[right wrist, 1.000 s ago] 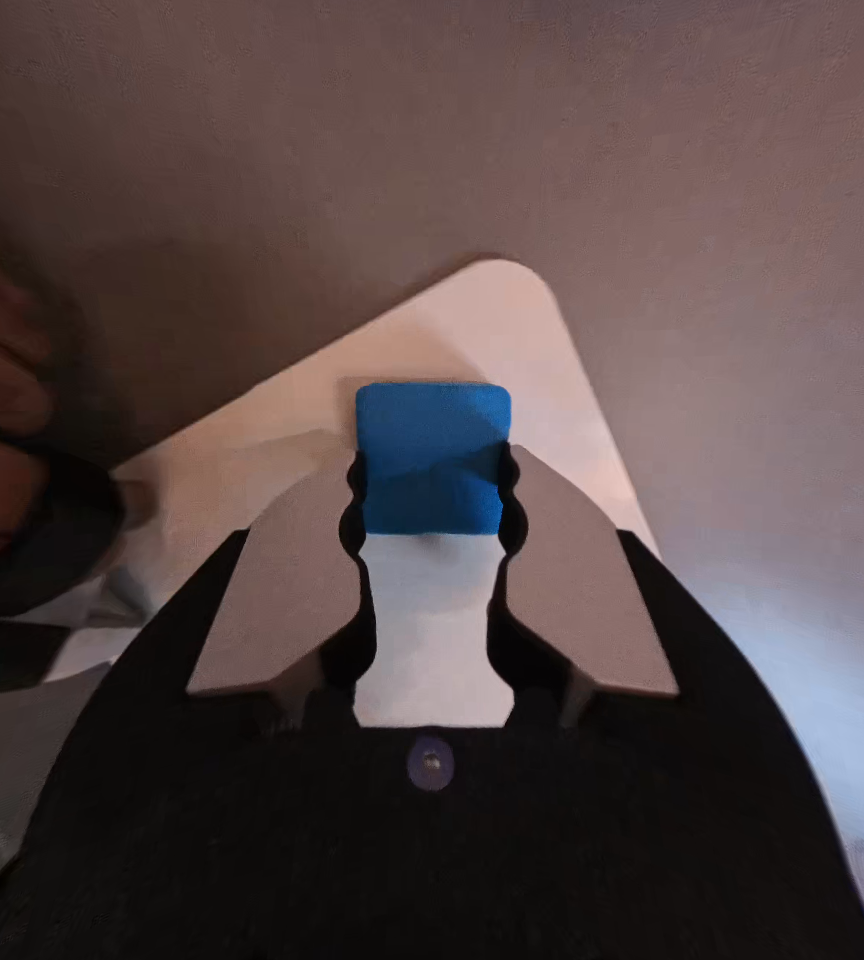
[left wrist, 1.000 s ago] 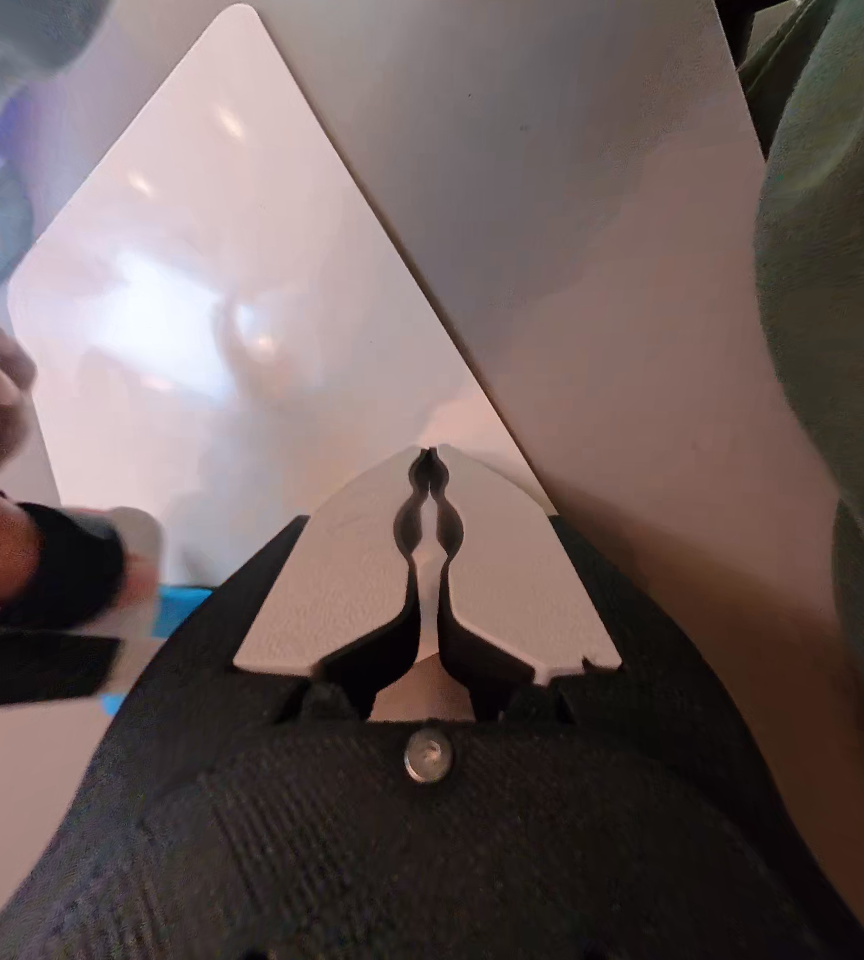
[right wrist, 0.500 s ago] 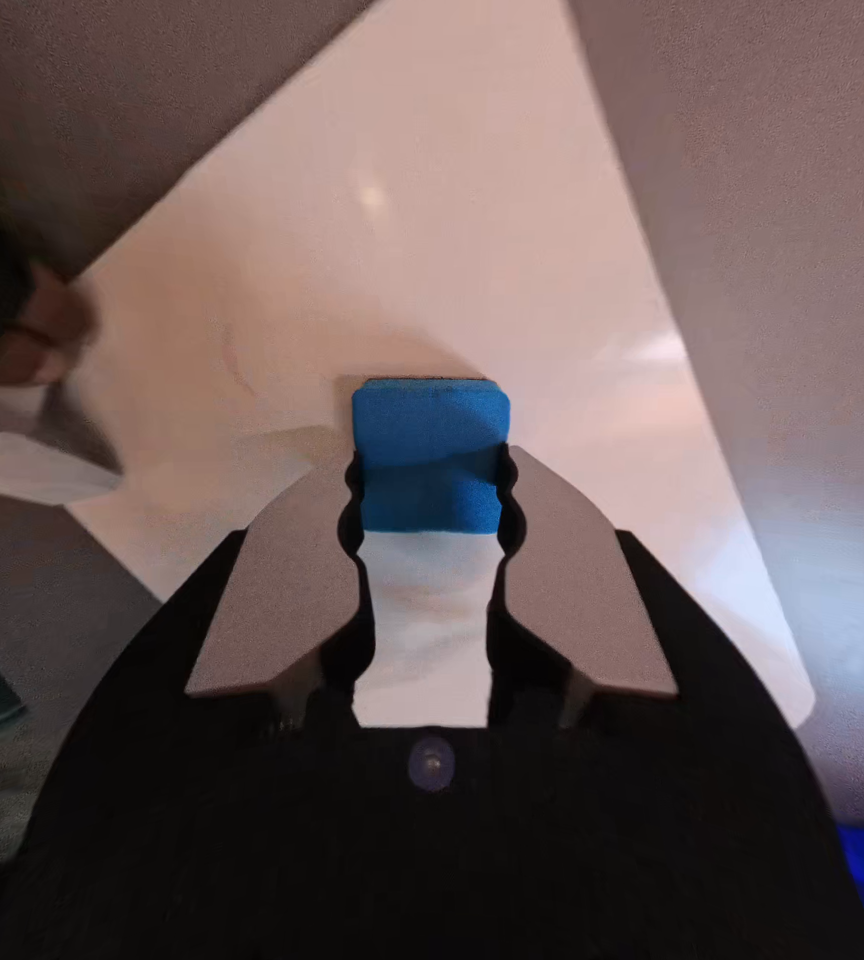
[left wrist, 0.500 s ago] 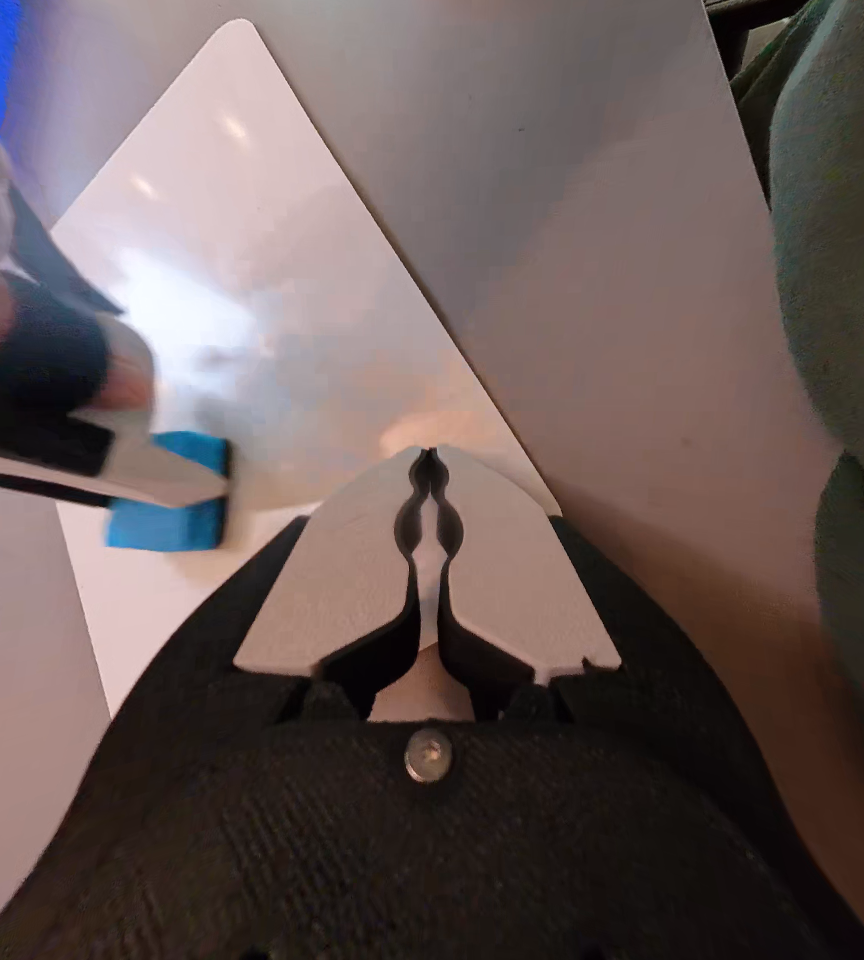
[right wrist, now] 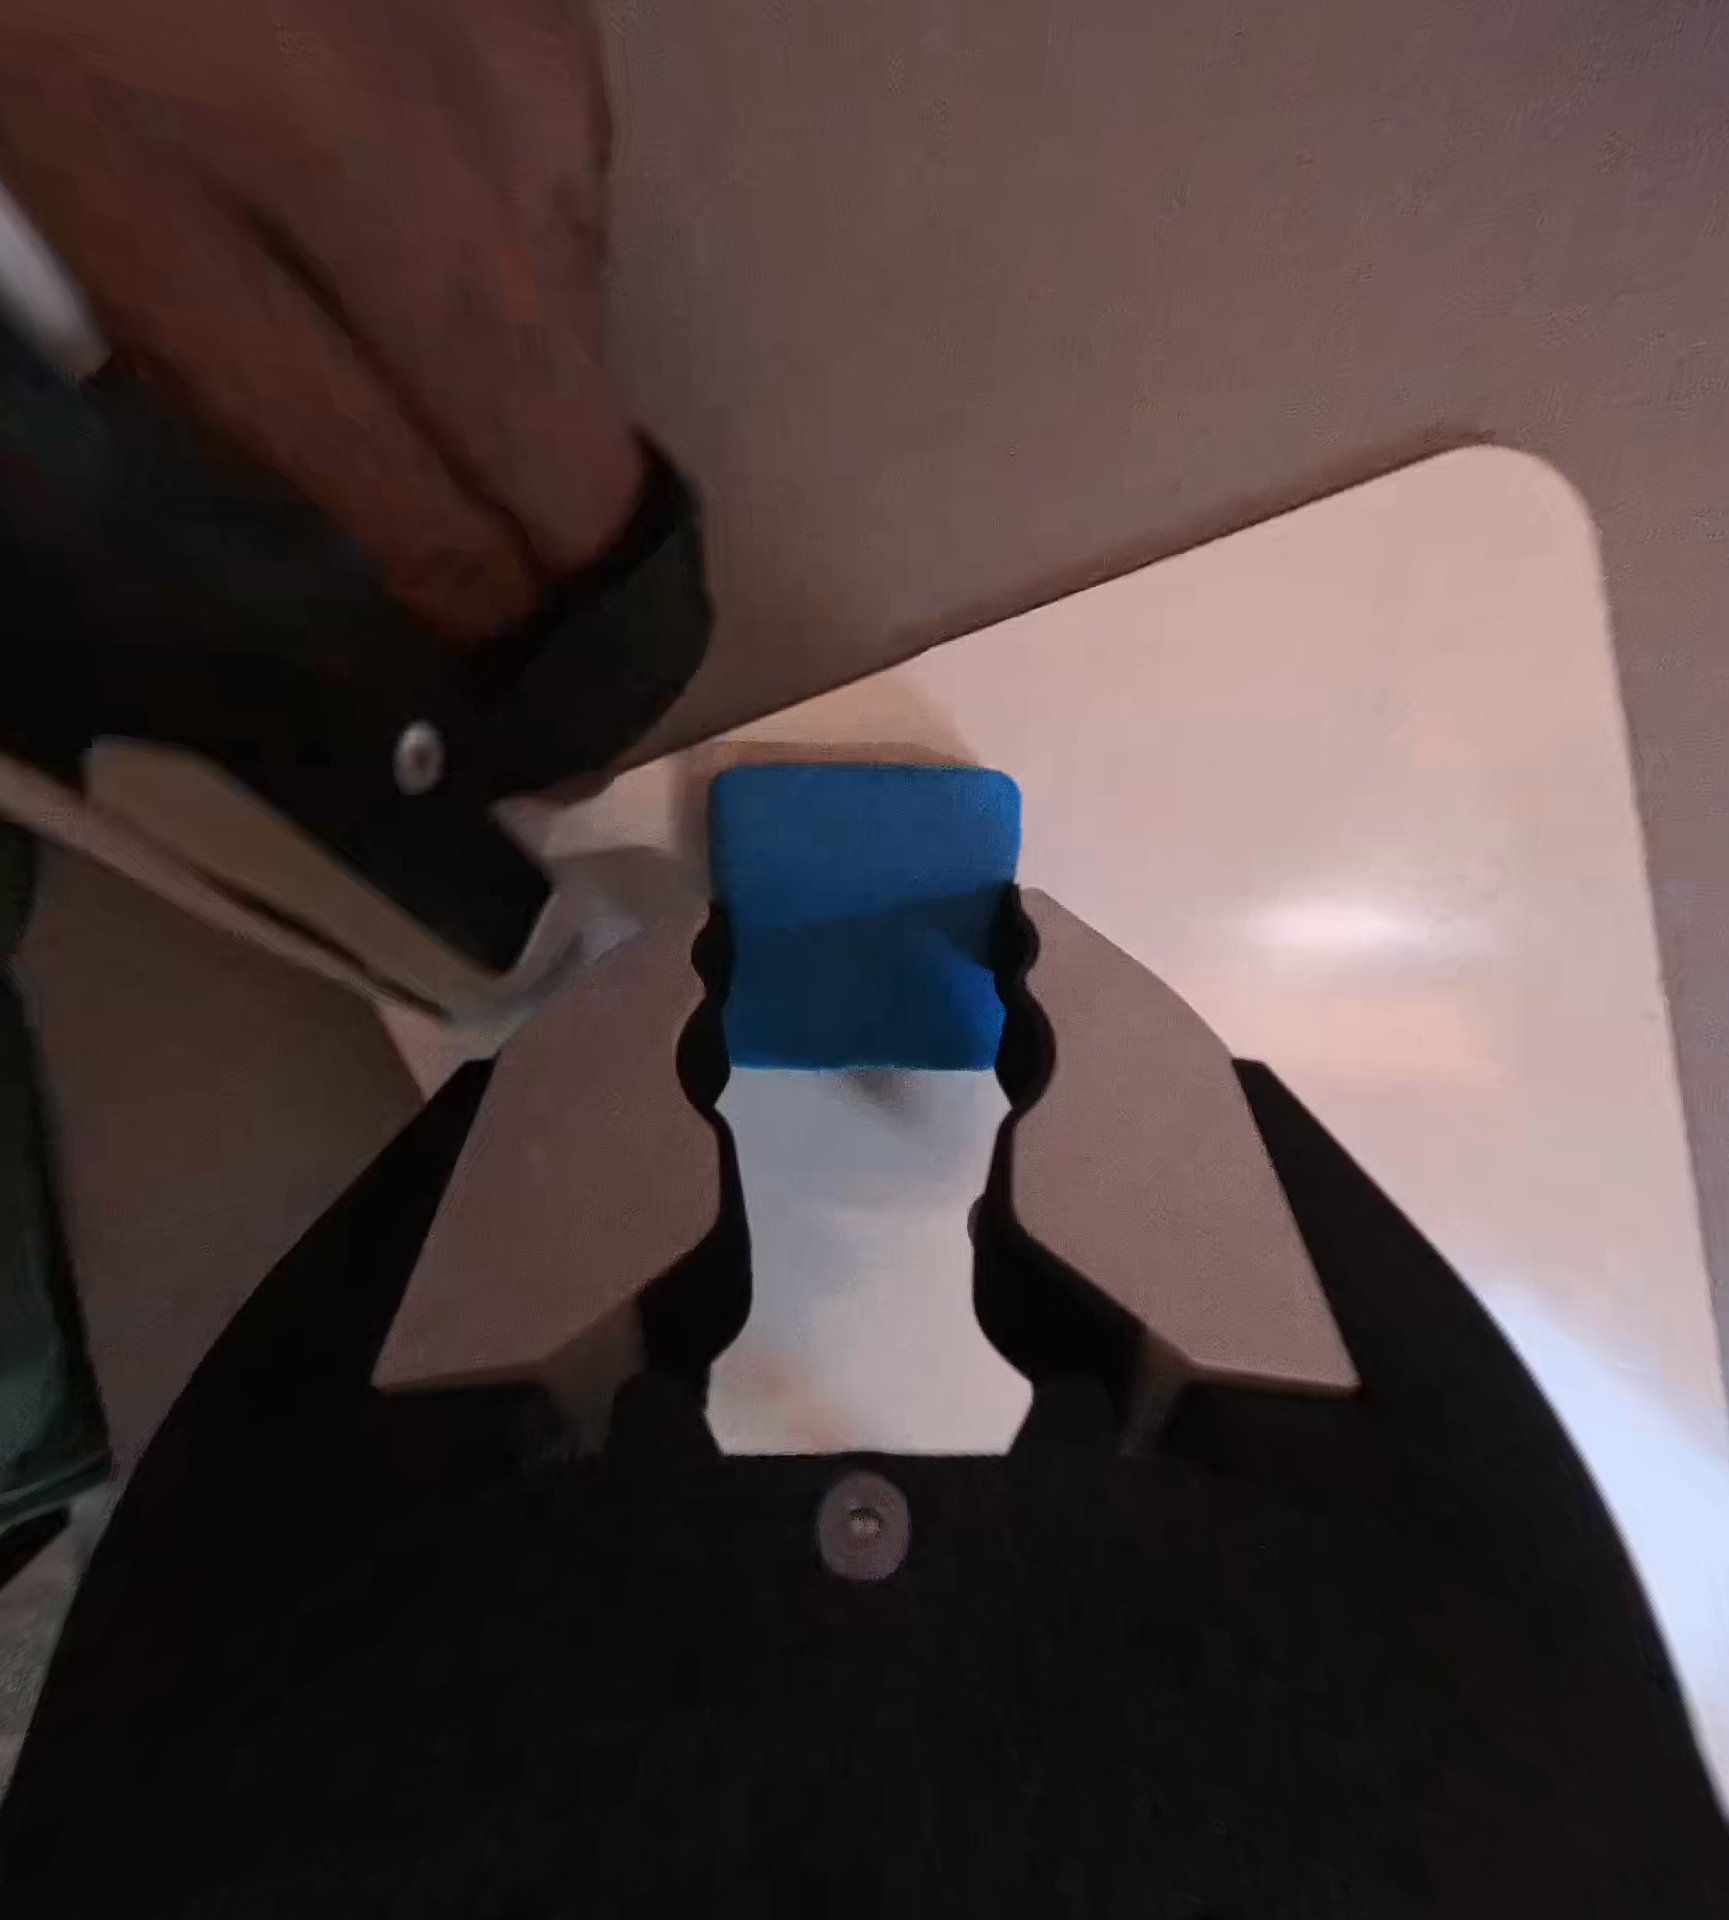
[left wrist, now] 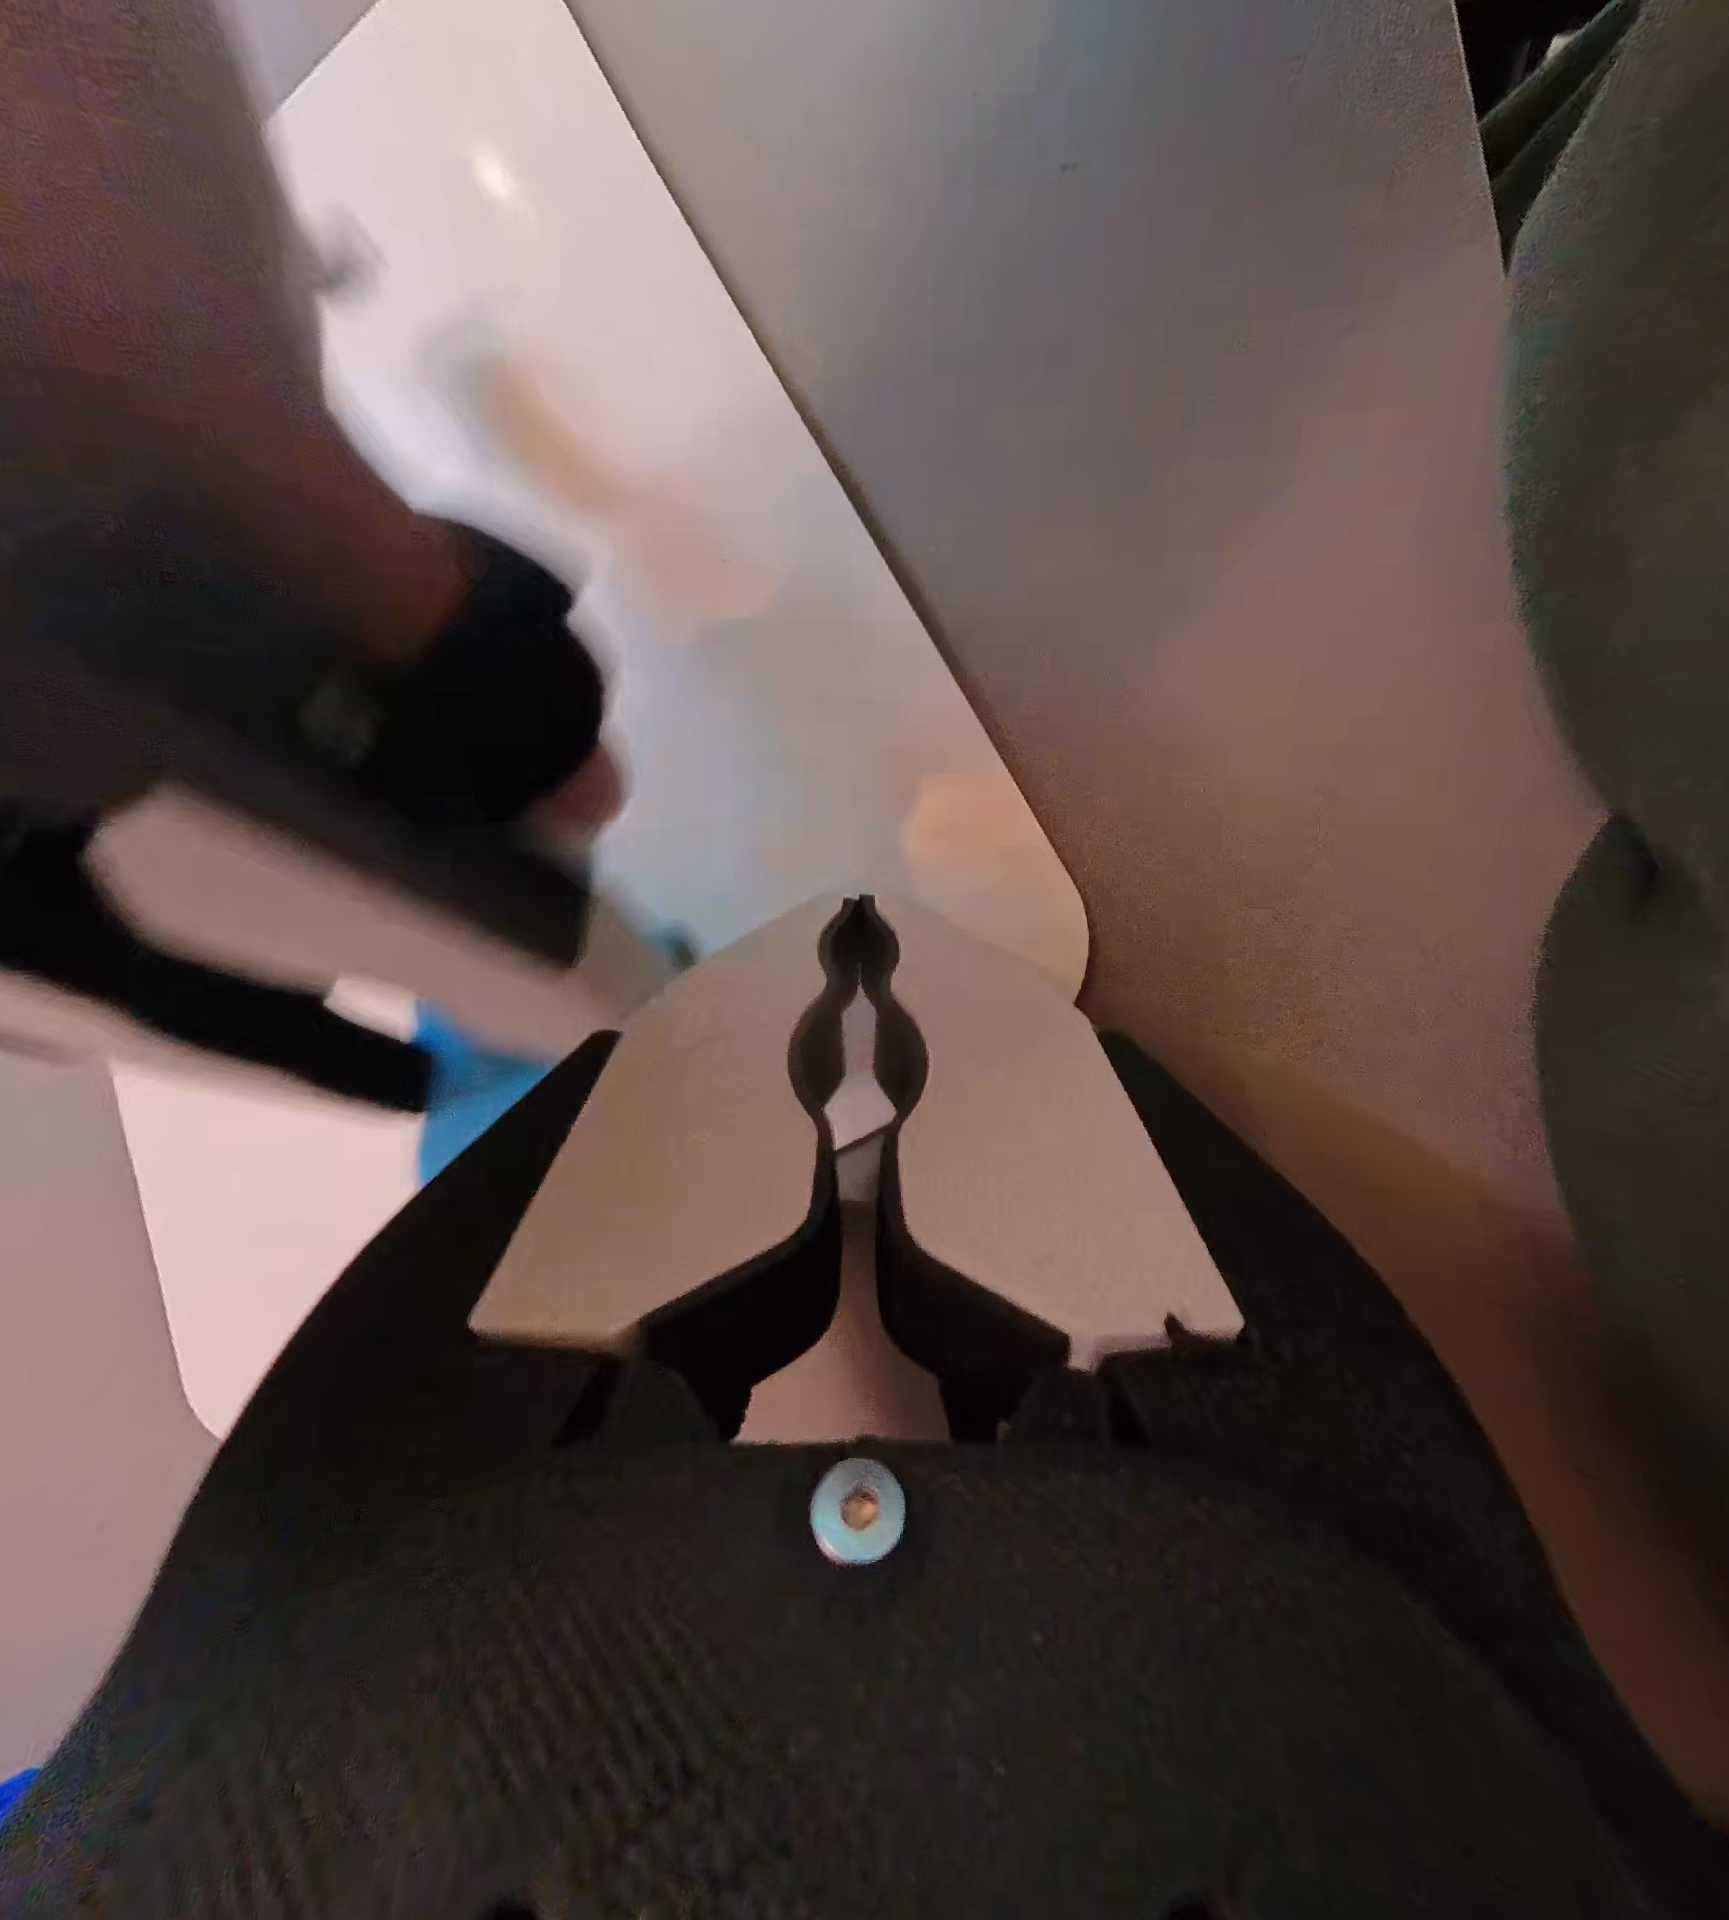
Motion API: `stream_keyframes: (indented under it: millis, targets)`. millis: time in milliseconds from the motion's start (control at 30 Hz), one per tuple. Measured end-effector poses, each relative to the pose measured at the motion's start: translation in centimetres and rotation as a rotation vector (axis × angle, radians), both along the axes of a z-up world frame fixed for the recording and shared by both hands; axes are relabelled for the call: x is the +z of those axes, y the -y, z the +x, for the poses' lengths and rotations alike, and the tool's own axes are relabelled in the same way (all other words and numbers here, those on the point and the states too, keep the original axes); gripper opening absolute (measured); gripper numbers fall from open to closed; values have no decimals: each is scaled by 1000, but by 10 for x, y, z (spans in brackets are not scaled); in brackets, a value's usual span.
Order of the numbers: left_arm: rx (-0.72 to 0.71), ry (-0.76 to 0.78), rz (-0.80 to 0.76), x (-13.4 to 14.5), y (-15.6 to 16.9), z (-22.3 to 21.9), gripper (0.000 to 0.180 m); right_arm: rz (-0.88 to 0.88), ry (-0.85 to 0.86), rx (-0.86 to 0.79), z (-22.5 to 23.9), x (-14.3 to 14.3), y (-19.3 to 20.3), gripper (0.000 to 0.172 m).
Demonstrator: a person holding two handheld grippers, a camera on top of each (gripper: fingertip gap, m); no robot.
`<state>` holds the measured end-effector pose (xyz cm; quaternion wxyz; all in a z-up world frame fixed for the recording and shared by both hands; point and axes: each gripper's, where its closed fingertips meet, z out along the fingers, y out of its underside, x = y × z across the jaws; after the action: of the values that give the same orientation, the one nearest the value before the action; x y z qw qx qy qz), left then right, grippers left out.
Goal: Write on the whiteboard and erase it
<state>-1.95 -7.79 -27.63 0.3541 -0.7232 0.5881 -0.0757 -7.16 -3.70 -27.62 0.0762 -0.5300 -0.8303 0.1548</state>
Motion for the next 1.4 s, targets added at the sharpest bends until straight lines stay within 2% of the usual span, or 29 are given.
stream_keyframes:
  millis: [33, 67, 133, 167, 200, 233, 300, 367, 433, 467, 567, 633, 700, 767, 800, 867, 900, 967, 1000, 1067, 1133, 1200, 1233, 1300, 1400]
  targets:
    - [3, 8, -10, 0, 0, -1, 0, -15, 33, 8, 17, 0, 1, 50]
    - [4, 13, -18, 0, 1, -2, 0, -27, 63, -41, 33, 0, -15, 50]
    - [0, 7, -11, 0, 0, -1, 0, 26, 76, -250, 51, 0, -79, 50]
    - [0, 3, -4, 0, 0, -1, 1, 15, 29, -375, 46, 0, -106, 50]
    - [1, 3, -5, 0, 0, -1, 0, -8, -25, -446, 36, 0, -117, 50]
    - [0, 8, -13, 0, 0, 0, 0, 14, -68, -417, 28, 0, -111, 50]
    - [0, 25, -32, 0, 0, 0, 0, -28, -72, -275, 26, 0, -58, 50]
    - [-1, 32, -46, 0, 0, 0, 1, -23, -4, -169, 58, 0, -14, 50]
    - [-3, 29, -42, 0, 1, 0, 0, -10, 56, -150, 103, 0, -9, 50]
    - [-6, 30, -40, 0, 1, 1, 0, -1, 76, -227, 121, 0, -29, 50]
    - [-13, 25, -40, 0, 2, 3, 0, 23, 93, -546, 162, 0, -133, 50]
    - [-18, 27, -41, -1, 3, 3, 0, 37, 30, -733, 163, 0, -199, 50]
    - [-32, 34, -43, -1, 3, 3, 0, 38, 5, -746, 142, 0, -220, 50]
    - [-42, 40, -62, -1, 4, 4, 1, 128, -10, -650, 102, 2, -218, 51]
    - [-43, 42, -76, -1, 5, 4, 1, 115, -19, -592, 76, 2, -202, 51]
    - [-51, 42, -77, -1, 5, 4, 1, 9, -36, -443, 25, 0, -144, 51]
    - [-56, 44, -76, -1, 6, 3, 1, 13, -37, -346, 8, 0, -115, 51]
    - [-63, 52, -73, -1, 7, 3, 1, 11, -7, -180, -9, 0, -67, 51]
    - [-66, 52, -71, -1, 7, 2, 1, 18, -3, -146, -13, 0, -58, 51]
    - [-70, 49, -64, -1, 7, 3, 1, -12, 4, -202, -9, 0, -76, 51]
    - [-74, 51, -57, -1, 7, 2, 0, 8, 19, -419, 15, 0, -146, 51]
    - [-72, 49, -40, -1, 6, 2, 0, 2, 27, -676, 59, -1, -218, 51]
    - [-70, 46, -31, -1, 5, 2, 0, -20, 9, -760, 77, 0, -235, 51]
    - [-70, 45, -25, -1, 4, 2, 0, 13, -23, -752, 97, 0, -228, 50]
    - [-73, 44, -26, -1, 3, 5, 0, -7, -20, -572, 90, 0, -146, 50]
